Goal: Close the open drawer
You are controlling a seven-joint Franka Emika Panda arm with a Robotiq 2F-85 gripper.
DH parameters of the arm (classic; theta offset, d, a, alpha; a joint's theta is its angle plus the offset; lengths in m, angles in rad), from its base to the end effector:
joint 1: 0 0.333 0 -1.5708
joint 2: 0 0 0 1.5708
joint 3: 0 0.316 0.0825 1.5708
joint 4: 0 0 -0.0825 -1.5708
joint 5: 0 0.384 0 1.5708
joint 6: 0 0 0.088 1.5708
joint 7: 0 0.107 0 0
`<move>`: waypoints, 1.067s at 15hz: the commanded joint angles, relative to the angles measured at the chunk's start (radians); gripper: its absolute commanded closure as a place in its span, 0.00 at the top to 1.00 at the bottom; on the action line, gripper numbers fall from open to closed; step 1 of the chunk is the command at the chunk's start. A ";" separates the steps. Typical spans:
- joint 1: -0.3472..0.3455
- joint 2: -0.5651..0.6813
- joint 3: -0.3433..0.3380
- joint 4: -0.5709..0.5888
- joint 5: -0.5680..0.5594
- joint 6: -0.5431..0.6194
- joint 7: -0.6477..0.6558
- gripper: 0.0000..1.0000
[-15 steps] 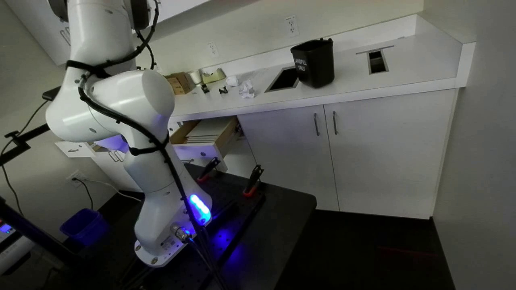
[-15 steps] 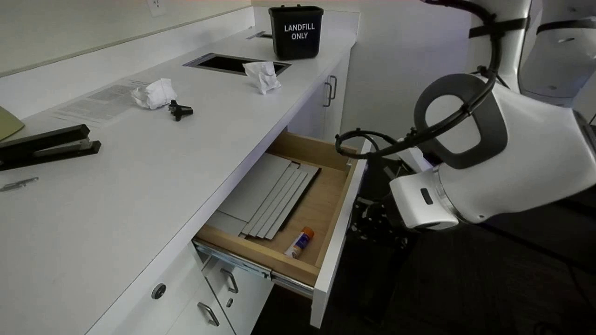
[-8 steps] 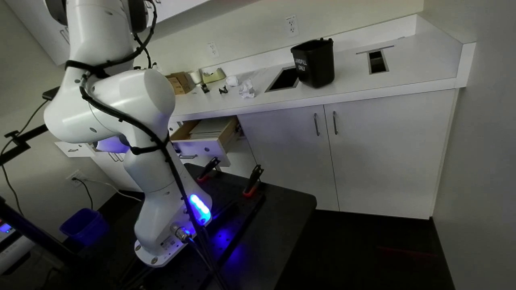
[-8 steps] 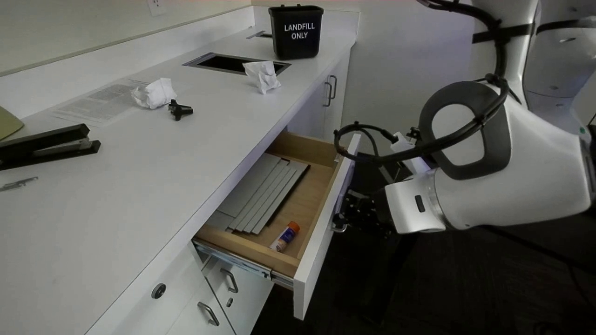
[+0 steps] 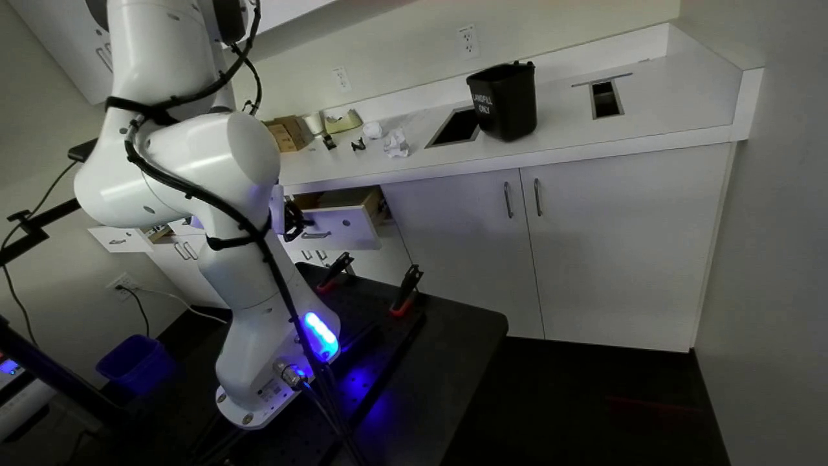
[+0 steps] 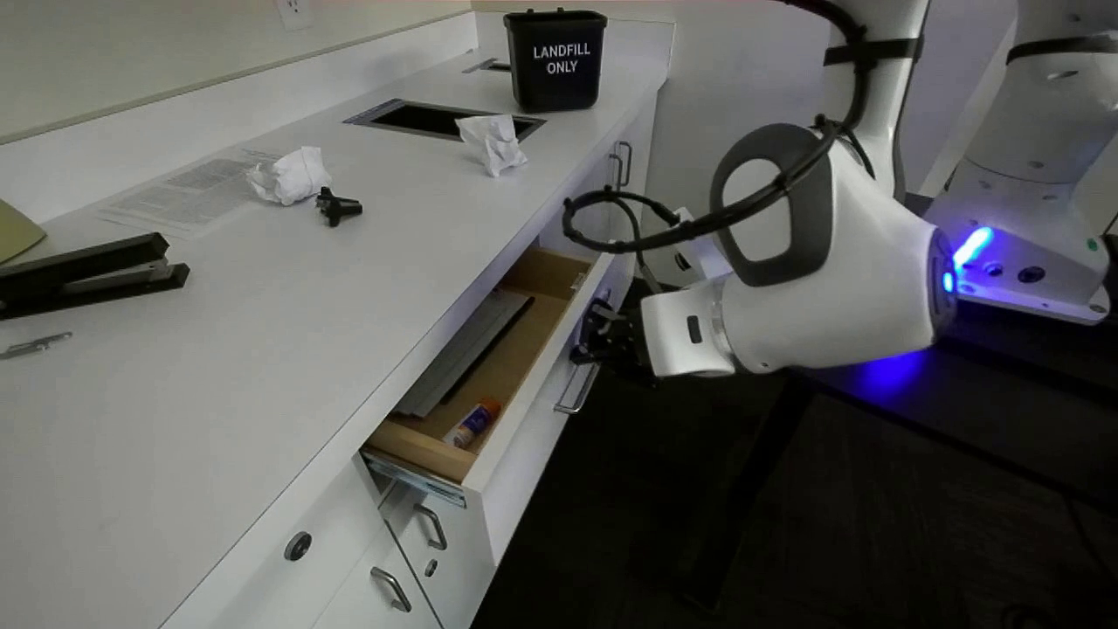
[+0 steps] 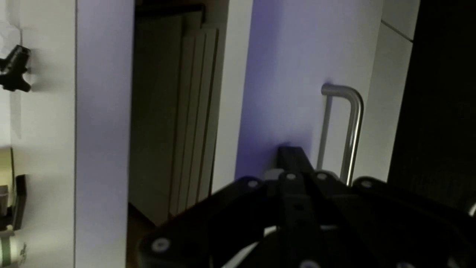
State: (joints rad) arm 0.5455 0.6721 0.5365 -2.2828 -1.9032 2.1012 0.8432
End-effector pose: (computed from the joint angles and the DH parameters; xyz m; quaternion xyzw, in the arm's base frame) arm 0.2305 0.4148 0.0745 0.5611 0.7159 0.2465 0.3344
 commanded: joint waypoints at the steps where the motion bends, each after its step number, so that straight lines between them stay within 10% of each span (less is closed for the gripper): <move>1: -0.068 -0.032 -0.048 0.021 -0.070 0.020 -0.076 0.00; 7: -0.130 -0.020 -0.055 0.085 -0.084 0.036 -0.172 0.00; 16: -0.066 -0.306 0.239 -0.125 0.311 0.003 -0.022 0.00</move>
State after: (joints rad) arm 0.4504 0.5243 0.7144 -2.3188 -1.7266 2.1365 0.7580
